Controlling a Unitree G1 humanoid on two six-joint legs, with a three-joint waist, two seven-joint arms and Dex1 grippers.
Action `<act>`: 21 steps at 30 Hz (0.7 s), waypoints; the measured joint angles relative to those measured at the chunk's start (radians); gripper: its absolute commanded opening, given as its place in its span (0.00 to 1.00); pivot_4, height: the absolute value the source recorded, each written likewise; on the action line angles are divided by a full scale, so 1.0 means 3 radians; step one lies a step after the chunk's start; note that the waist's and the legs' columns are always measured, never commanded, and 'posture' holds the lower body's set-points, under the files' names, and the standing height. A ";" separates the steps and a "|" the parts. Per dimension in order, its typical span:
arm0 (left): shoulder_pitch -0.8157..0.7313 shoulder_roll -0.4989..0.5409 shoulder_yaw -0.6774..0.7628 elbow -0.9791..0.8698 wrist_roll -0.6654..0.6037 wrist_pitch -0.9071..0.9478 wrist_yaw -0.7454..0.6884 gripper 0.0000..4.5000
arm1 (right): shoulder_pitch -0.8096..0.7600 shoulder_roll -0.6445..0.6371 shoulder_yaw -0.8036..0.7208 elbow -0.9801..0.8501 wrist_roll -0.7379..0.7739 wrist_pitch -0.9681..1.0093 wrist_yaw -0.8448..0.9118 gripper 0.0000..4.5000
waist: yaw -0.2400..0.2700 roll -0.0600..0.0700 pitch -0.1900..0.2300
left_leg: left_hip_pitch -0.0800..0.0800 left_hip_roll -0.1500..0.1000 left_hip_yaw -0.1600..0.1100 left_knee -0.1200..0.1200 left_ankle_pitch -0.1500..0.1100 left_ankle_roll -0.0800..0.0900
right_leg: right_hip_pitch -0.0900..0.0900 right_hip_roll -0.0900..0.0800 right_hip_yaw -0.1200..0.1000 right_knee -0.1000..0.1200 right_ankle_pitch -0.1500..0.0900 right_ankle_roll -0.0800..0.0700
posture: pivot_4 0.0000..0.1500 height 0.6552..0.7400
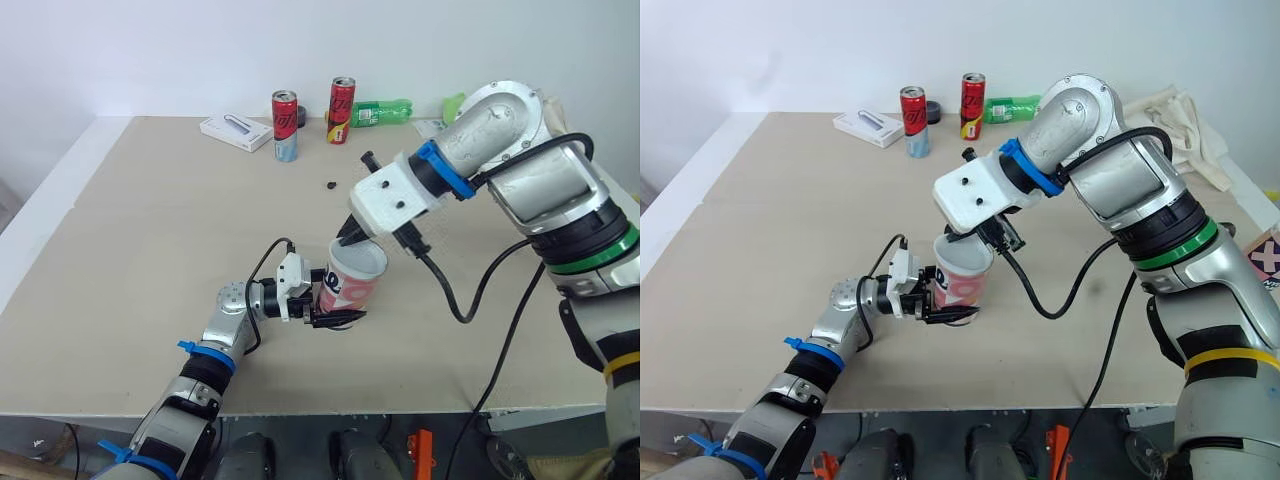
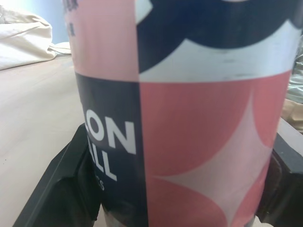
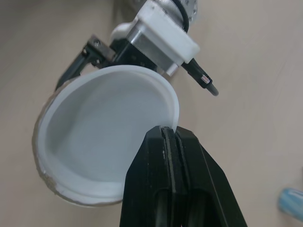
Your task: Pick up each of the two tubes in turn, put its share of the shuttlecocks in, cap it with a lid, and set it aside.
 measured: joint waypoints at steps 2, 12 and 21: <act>0.0003 0.0000 -0.0002 -0.0006 0.0000 0.0002 0.0000 0.78 | -0.0026 -0.0028 0.0030 -0.0043 -0.0001 -0.0004 0.0000 0.02 | 0.0000 0.0000 0.0000 | 0.0000 0.0000 -0.0001 0.0000 0.0000 -0.0001 | 0.0000 -0.0002 0.0000 0.0000 0.0000 0.0000 | 1.00 1.00; -0.0001 0.0000 0.0014 0.0002 -0.0002 0.0009 -0.0002 0.78 | -0.0319 -0.0051 0.0300 0.0021 0.0059 -0.0240 0.0003 0.02 | -0.0003 0.0000 0.0000 | -0.0001 0.0001 0.0003 0.0000 0.0000 0.0000 | -0.0003 -0.0003 0.0002 0.0001 0.0001 -0.0001 | 1.00 1.00; -0.0010 -0.0003 0.0023 0.0006 0.0001 0.0017 0.0002 0.78 | -0.0387 -0.0086 0.0451 0.0051 0.0097 -0.0335 0.0003 0.02 | -0.0003 0.0000 0.0000 | -0.0001 0.0001 0.0003 0.0000 0.0000 0.0000 | -0.0003 -0.0003 0.0002 0.0002 0.0000 -0.0002 | 1.00 1.00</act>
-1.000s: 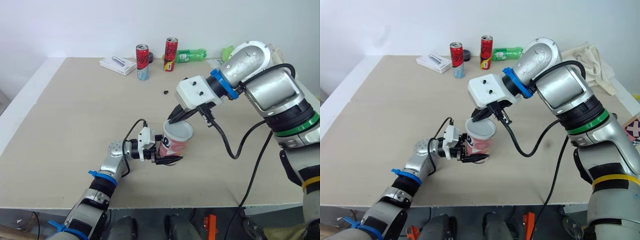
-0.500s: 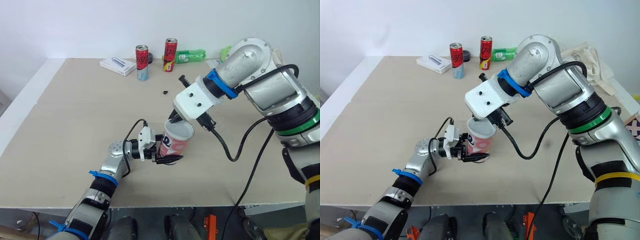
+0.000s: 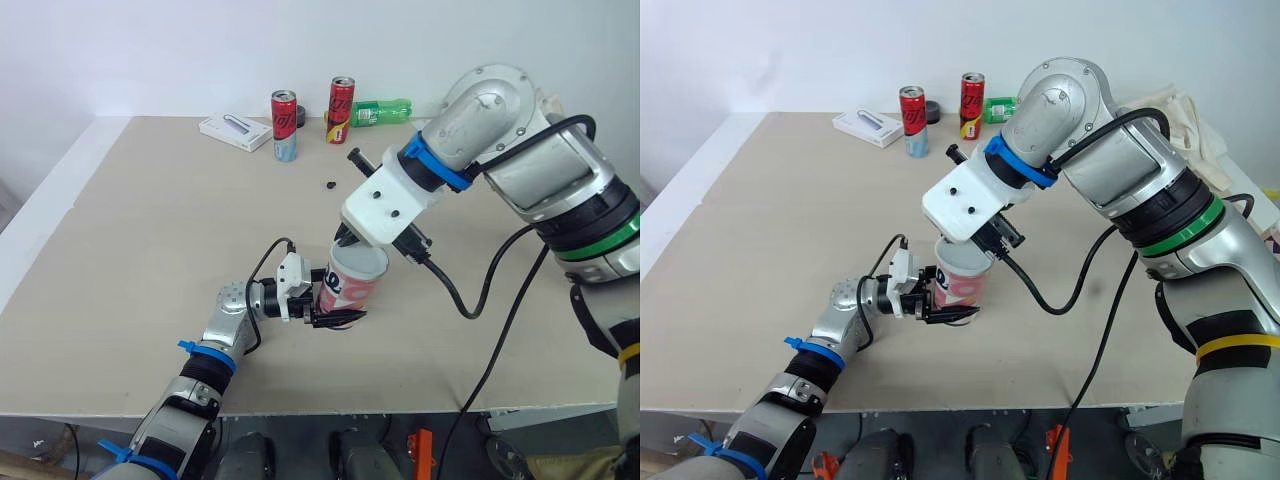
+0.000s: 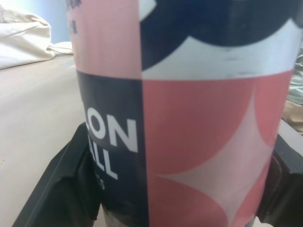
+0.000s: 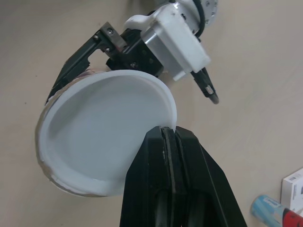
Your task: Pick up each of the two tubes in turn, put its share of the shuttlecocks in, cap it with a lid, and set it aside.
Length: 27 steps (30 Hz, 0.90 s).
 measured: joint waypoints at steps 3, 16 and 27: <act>0.0000 0.0002 0.0005 0.0000 0.0000 0.0001 -0.0001 0.78 | -0.0005 0.0008 0.0001 0.0011 0.0032 0.0018 0.0000 0.02 | 0.0000 0.0000 0.0000 | 0.0000 0.0000 0.0000 0.0000 0.0000 0.0000 | 0.0000 0.0000 0.0000 0.0000 0.0000 0.0000 | 1.00 1.00; 0.0001 0.0003 0.0022 0.0001 0.0000 0.0008 -0.0011 0.78 | -0.0247 0.0011 0.0219 0.0068 0.0208 -0.0114 0.0003 0.02 | -0.0001 0.0000 0.0000 | 0.0000 0.0001 0.0000 0.0000 0.0000 0.0000 | -0.0002 0.0000 0.0000 0.0001 0.0000 -0.0001 | 1.00 1.00; 0.0005 -0.0014 0.0020 -0.0002 0.0008 0.0007 0.0007 0.78 | -0.0322 -0.0186 0.0304 0.0131 0.0422 -0.0150 0.0003 0.02 | -0.0001 0.0000 0.0000 | 0.0000 0.0000 0.0001 0.0000 0.0000 0.0000 | -0.0002 -0.0001 0.0001 0.0001 0.0000 -0.0001 | 1.00 1.00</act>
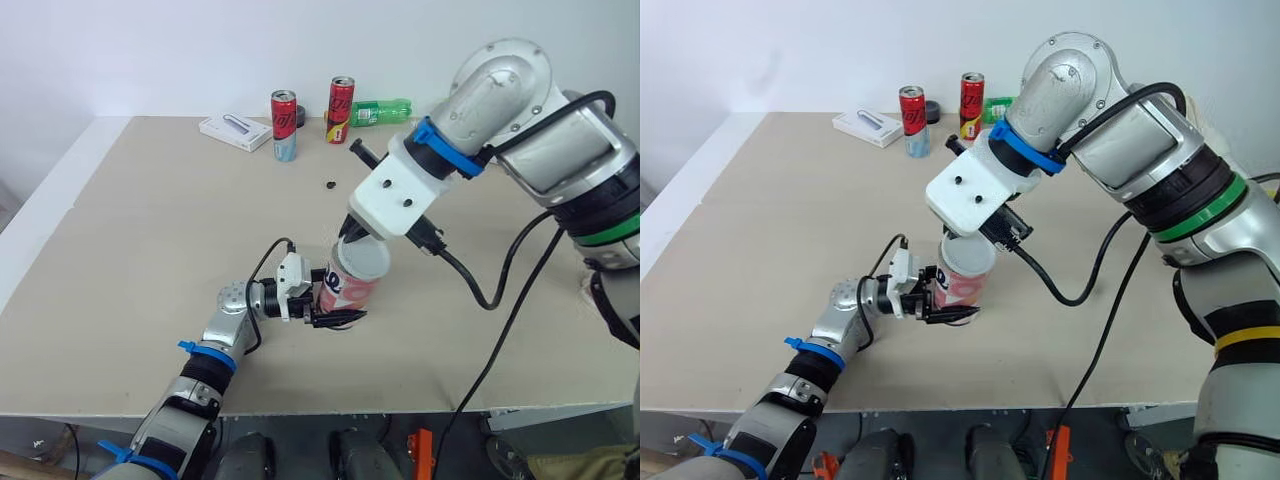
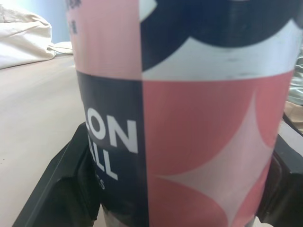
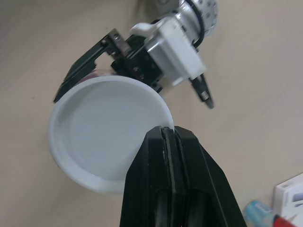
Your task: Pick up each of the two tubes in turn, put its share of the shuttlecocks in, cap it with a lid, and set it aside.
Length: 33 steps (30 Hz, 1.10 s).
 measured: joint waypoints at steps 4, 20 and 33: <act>0.0005 -0.0003 0.0003 0.0000 0.0000 -0.0001 0.0002 0.78 | -0.0042 -0.0018 0.0027 0.0051 0.0100 0.0019 0.0000 0.02 | 0.0000 0.0000 0.0000 | 0.0000 0.0000 0.0000 0.0000 0.0000 0.0000 | 0.0000 0.0000 0.0000 0.0000 0.0000 0.0000 | 1.00 1.00; 0.0066 -0.0032 0.0009 -0.0024 0.0001 -0.0044 0.0089 0.78 | -0.0201 -0.0014 0.0262 0.0375 0.0160 -0.0145 0.0001 0.02 | -0.0001 0.0000 -0.0001 | 0.0004 0.0000 0.0002 0.0000 0.0000 0.0000 | 0.0002 -0.0001 0.0002 0.0002 0.0001 -0.0001 | 1.00 1.00; 0.0145 -0.0029 -0.0023 -0.0146 0.0006 0.0009 0.0164 0.78 | -0.0054 0.0087 0.0293 0.0411 0.0030 -0.0245 -0.0011 0.02 | -0.0002 -0.0002 -0.0004 | 0.0009 0.0001 0.0000 -0.0001 -0.0001 0.0001 | 0.0006 -0.0001 0.0000 0.0003 0.0000 -0.0003 | 1.00 1.00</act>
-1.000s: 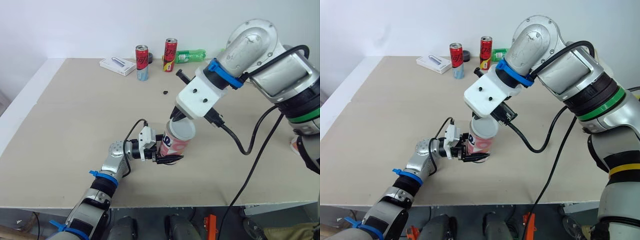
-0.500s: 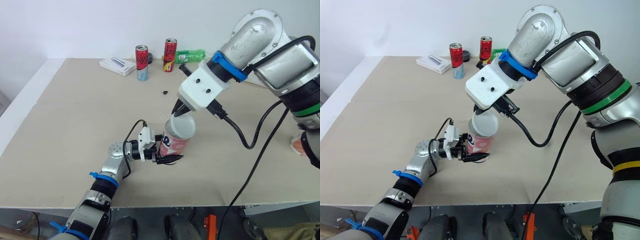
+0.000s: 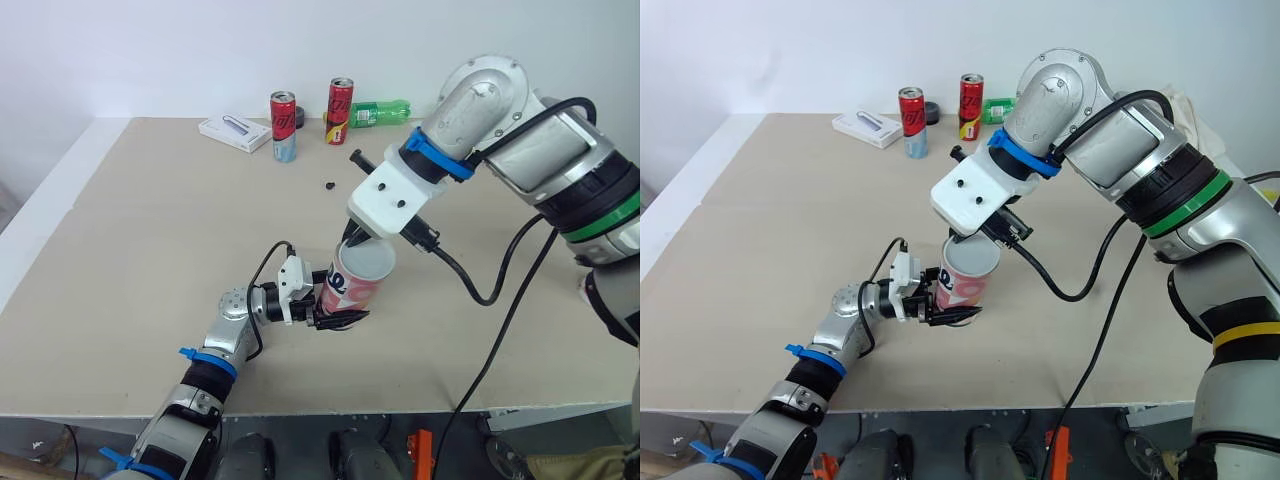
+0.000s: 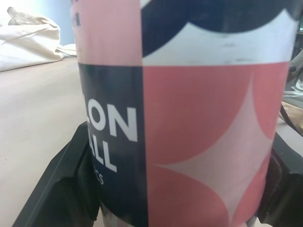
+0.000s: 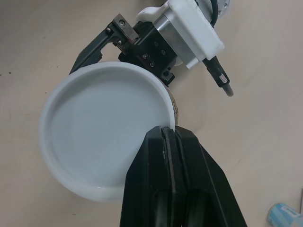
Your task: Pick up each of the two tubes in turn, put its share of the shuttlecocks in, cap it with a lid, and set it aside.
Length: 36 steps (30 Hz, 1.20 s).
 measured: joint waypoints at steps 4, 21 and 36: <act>0.0014 0.0005 0.0000 -0.0021 0.0000 0.0006 0.0005 0.78 | 0.0063 0.0007 -0.0076 -0.0043 -0.0012 0.0021 0.0000 0.02 | -0.0001 0.0000 -0.0001 | 0.0001 0.0001 -0.0001 -0.0001 0.0000 0.0000 | 0.0000 0.0001 -0.0001 0.0000 -0.0001 -0.0001 | 1.00 1.00; 0.0053 0.0042 0.0025 -0.0043 -0.0002 0.0048 -0.0002 0.78 | 0.0510 0.0311 -0.0715 -0.0125 -0.0103 0.0605 -0.0002 0.87 | -0.0004 0.0000 -0.0004 | 0.0023 0.0001 0.0000 -0.0001 0.0000 -0.0001 | 0.0022 0.0001 -0.0001 0.0004 -0.0001 -0.0002 | 1.00 1.00; 0.0033 0.0036 0.0045 -0.0011 -0.0008 0.0055 -0.0024 0.78 | 0.0401 -0.0246 -0.0867 -0.0134 0.0396 0.1011 0.0017 0.35 | -0.0004 0.0000 -0.0003 | 0.0017 0.0001 0.0004 -0.0002 0.0001 -0.0001 | 0.0011 0.0002 0.0004 0.0004 -0.0001 -0.0004 | 1.00 1.00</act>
